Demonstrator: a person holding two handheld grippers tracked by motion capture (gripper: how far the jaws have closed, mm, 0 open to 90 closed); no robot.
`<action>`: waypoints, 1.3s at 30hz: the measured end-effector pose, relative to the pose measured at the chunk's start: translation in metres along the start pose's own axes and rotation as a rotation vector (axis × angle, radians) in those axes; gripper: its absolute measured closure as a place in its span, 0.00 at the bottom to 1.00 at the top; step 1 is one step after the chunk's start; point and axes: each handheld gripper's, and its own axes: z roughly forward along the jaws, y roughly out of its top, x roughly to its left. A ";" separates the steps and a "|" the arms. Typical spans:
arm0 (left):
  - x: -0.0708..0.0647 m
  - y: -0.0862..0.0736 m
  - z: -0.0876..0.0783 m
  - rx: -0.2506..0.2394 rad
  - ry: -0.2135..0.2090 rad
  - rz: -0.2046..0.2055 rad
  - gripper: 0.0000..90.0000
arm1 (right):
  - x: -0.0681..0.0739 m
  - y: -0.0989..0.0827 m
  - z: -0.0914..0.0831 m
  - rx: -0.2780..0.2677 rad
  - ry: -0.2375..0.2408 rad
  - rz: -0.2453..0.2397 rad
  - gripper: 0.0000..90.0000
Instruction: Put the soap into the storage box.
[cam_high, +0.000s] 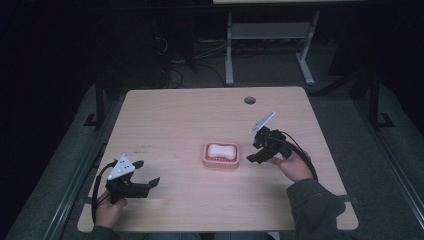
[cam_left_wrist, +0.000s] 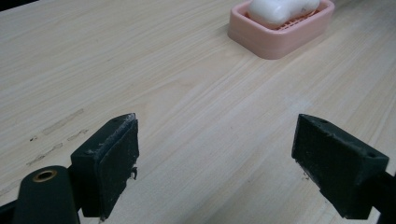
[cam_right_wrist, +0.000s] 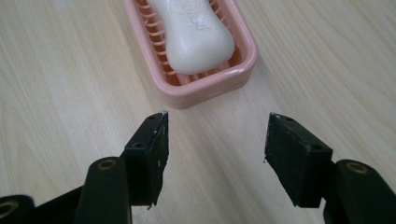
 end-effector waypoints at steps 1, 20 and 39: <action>0.000 0.000 0.000 -0.001 -0.001 0.002 0.16 | 0.000 -0.002 0.000 -0.001 0.003 0.006 0.43; -0.001 0.000 0.002 -0.002 -0.004 0.007 0.16 | 0.006 -0.031 -0.003 0.000 -0.006 0.045 0.40; 0.000 -0.001 0.002 0.007 -0.004 0.020 0.16 | 0.012 -0.058 -0.008 -0.009 -0.008 0.092 0.39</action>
